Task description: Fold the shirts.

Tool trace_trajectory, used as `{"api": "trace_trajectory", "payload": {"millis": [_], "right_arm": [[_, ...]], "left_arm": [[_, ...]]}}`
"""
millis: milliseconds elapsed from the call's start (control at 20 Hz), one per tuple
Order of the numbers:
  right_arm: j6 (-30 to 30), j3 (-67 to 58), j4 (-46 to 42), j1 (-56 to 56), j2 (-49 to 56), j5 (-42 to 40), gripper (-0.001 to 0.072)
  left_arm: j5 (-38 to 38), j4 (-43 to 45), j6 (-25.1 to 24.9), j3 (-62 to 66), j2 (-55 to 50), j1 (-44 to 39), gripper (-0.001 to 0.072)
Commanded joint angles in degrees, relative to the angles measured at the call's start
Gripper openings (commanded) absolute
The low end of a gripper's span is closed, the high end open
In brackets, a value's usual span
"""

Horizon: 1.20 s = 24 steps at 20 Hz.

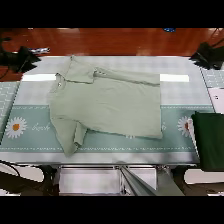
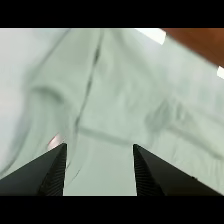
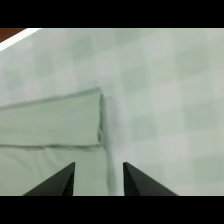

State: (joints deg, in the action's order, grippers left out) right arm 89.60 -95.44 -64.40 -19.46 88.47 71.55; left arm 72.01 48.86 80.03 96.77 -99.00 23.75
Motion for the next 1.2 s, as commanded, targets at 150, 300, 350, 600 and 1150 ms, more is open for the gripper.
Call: {"api": "trace_trajectory", "payload": {"millis": [150,300,350,600,1150], "right_arm": [[-0.6,30.6,-13.4,-4.1,-22.3,-1.9,0.0381],[-3.5,51.5,-4.3,-6.2,-32.3,-8.7,0.0410],[-5.1,56.3,-0.8,-7.0,-34.4,-9.3,0.0410],[-10.3,65.0,10.0,-7.4,-36.2,-9.2,0.0412],[-10.7,65.1,12.5,-7.4,-36.2,-7.8,0.0411]], "left_arm": [[11.0,0.7,-9.4,-29.0,12.2,10.6,0.0508],[5.1,0.8,-12.4,-46.5,18.3,16.4,0.0508],[4.8,0.6,-13.5,-49.5,18.8,18.3,0.0508],[1.2,-2.3,-15.1,-54.7,18.0,19.1,0.0508],[-3.9,-1.7,-12.7,-53.0,14.7,9.2,0.0307]]}}
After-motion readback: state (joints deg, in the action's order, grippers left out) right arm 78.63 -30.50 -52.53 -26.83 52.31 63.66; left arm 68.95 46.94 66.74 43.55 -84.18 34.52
